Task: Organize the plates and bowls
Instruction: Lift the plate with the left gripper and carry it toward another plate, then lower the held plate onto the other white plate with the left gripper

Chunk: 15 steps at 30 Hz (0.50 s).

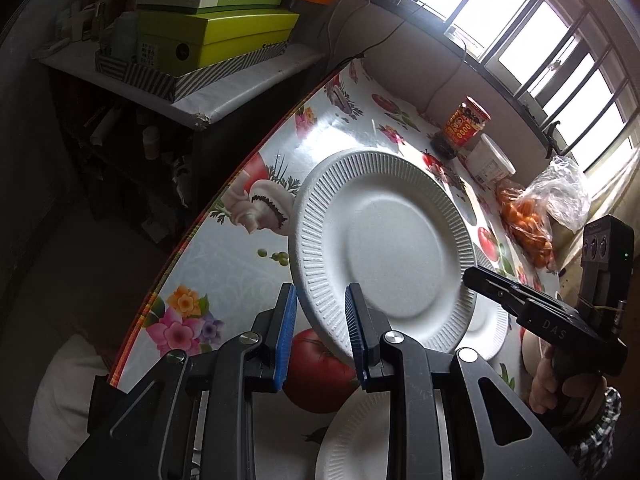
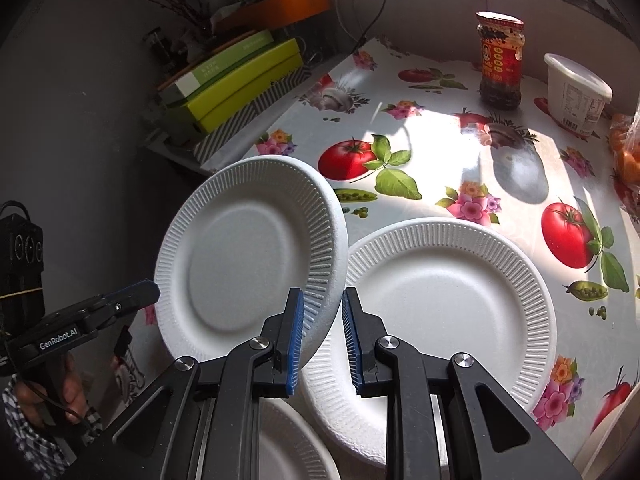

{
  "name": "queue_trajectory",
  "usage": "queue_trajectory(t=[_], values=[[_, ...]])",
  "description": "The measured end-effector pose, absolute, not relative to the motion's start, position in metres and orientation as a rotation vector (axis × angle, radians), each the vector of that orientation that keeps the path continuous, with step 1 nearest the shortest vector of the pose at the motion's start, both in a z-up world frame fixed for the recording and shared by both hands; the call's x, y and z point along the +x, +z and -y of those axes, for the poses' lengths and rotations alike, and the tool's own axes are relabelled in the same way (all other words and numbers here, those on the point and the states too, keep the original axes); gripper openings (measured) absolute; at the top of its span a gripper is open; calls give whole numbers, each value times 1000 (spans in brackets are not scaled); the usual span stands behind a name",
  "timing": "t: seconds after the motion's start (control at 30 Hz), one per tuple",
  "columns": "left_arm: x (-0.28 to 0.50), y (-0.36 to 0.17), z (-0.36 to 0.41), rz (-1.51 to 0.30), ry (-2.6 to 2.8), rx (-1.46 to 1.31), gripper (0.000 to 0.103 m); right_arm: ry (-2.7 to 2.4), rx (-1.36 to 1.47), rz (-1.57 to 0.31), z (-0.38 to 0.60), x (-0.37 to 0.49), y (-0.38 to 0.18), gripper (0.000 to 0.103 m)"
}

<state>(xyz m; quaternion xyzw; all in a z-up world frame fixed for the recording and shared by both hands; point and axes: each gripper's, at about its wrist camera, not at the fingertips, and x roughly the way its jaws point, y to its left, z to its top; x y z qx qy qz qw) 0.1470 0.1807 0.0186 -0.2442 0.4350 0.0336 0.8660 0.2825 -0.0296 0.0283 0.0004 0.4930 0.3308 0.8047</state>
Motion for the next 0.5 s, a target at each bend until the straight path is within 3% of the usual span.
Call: queue_trajectory(t=[0.5], values=[[94,15,-155,-933,8,-481,26,712,13,-1039,65,205,40,19]])
